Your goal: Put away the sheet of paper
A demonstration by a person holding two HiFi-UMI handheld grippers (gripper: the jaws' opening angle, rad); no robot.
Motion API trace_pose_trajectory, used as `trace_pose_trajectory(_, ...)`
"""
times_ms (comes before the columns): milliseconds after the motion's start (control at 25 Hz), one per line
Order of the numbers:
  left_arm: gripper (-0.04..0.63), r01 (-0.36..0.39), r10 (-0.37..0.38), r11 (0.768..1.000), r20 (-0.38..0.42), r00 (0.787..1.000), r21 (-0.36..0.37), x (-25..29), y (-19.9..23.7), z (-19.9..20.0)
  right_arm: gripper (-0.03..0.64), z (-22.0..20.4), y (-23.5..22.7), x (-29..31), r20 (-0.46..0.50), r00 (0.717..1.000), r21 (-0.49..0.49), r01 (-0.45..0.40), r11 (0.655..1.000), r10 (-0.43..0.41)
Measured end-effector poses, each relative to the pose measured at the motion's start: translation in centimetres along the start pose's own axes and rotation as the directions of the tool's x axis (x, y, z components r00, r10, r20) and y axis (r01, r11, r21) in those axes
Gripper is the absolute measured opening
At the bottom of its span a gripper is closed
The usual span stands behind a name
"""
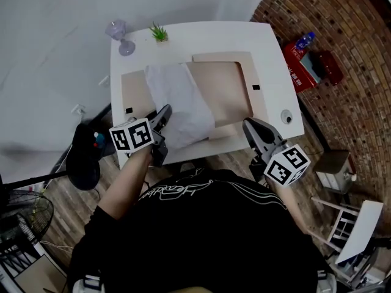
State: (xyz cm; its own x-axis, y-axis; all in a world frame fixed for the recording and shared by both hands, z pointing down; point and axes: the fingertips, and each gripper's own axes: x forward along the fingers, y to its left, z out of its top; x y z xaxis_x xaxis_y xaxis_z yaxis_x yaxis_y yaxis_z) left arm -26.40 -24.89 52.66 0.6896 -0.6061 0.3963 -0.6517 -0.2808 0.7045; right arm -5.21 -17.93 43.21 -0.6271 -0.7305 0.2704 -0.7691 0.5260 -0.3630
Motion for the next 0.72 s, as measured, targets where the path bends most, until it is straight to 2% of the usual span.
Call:
trace_pose_trajectory(240,0.034,-0.032,0.031,0.999,-0.046,0.998,-0.034,1.0,1.4,-1.2,0.003,0.0,-0.6,0.4,0.006,1.000,0.028,-0.022,0.999,0.021)
trace_pose_trajectory(560,0.034,-0.091,0.087,0.994,-0.062,0.994,-0.066,2.5,1.6,-1.5,0.003,2.3,-3.1,0.9,0.024,0.997,0.067,-0.081,0.994,0.079)
trace_pose_trajectory(720,0.034,-0.124,0.119,0.989,-0.073,0.990,-0.075,3.1,1.7,-1.8,0.003,3.0,-4.3,1.5,-0.001,0.994,0.063,-0.107,0.992,0.107)
